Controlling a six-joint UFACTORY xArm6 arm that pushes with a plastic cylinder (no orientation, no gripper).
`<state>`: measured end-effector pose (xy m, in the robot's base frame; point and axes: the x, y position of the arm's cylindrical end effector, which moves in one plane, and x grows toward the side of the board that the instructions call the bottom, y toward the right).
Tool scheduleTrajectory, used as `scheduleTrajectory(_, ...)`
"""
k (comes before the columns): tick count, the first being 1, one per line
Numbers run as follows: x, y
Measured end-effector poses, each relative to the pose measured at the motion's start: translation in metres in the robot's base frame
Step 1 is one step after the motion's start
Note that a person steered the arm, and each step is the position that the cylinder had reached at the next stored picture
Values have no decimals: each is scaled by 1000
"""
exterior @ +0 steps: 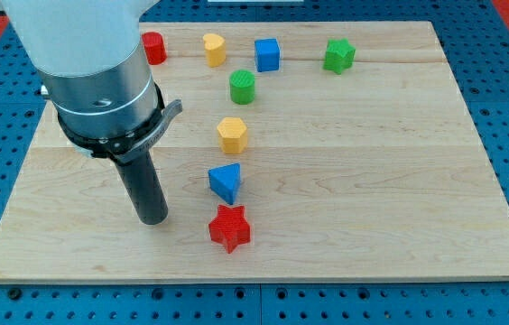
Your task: Slide the red star towards up
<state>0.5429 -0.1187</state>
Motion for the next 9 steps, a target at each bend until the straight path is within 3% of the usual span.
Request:
scheduleTrajectory(2, -63, -2)
scheduleTrajectory(4, -73, 3)
scheduleTrajectory(6, -13, -19)
scheduleTrajectory(7, 63, -22)
scheduleTrajectory(8, 76, -9)
scheduleTrajectory(9, 74, 62)
